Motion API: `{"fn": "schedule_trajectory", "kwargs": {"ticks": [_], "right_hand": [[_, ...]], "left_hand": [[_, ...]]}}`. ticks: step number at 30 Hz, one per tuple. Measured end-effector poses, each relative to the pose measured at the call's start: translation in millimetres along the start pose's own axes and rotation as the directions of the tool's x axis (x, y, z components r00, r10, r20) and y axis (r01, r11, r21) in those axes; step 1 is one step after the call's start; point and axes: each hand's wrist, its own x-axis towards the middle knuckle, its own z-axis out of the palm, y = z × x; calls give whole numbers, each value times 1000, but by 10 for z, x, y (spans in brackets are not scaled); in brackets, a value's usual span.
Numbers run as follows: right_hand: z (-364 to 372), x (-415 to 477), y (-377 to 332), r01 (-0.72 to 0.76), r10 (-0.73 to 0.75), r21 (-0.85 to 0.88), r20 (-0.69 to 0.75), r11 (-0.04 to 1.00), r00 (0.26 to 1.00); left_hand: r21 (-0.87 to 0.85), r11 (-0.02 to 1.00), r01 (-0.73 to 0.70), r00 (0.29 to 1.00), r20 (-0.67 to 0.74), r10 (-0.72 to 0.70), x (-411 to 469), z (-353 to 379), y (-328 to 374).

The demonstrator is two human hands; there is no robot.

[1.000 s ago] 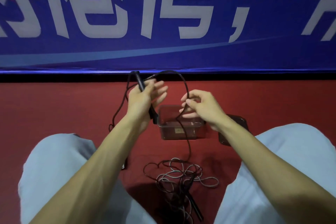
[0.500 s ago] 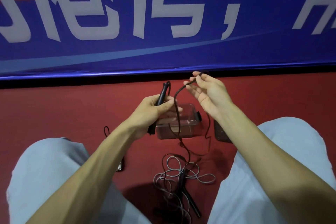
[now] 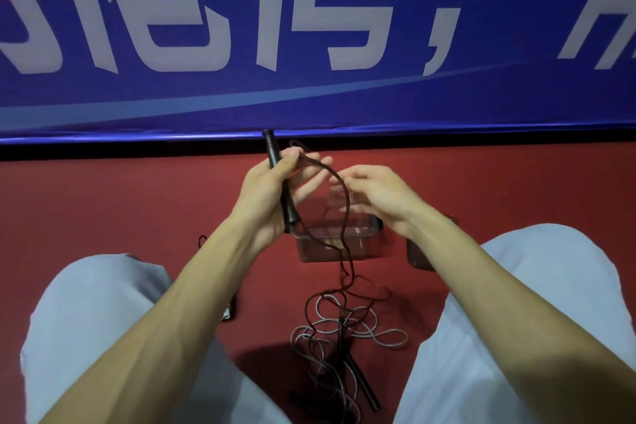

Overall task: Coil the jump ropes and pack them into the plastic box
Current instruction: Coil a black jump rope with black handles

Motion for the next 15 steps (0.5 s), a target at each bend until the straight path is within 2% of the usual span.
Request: {"fn": "schedule_trajectory", "kwargs": {"ticks": [4,6,8,10,11,13,15], "right_hand": [[86,-29,78,96,22,-389,288,916,957],[120,-21,134,112,59,-472,331,874,942],[126,24,191,110,52,-524,285,845,957],[97,83,232,102,-4,-605,161,790,987],[78,102,242,64,-9,-598,93,799,996],[68,89,228,-23,20,-452,-13,892,1000],[68,71,196,-36,12,-297,-80,954,997]], "left_hand": [[-238,971,-28,999,-46,18,46,-51,97],[-319,947,-35,997,-70,13,61,-96,132],[-356,933,-49,994,-104,13,72,-140,146],[-362,929,-72,991,-133,25,85,-167,141],[-346,934,-94,988,-151,43,92,-174,134],[-265,953,-145,978,-186,97,109,-174,120],[-104,979,-174,966,-214,149,111,-151,101]]}}
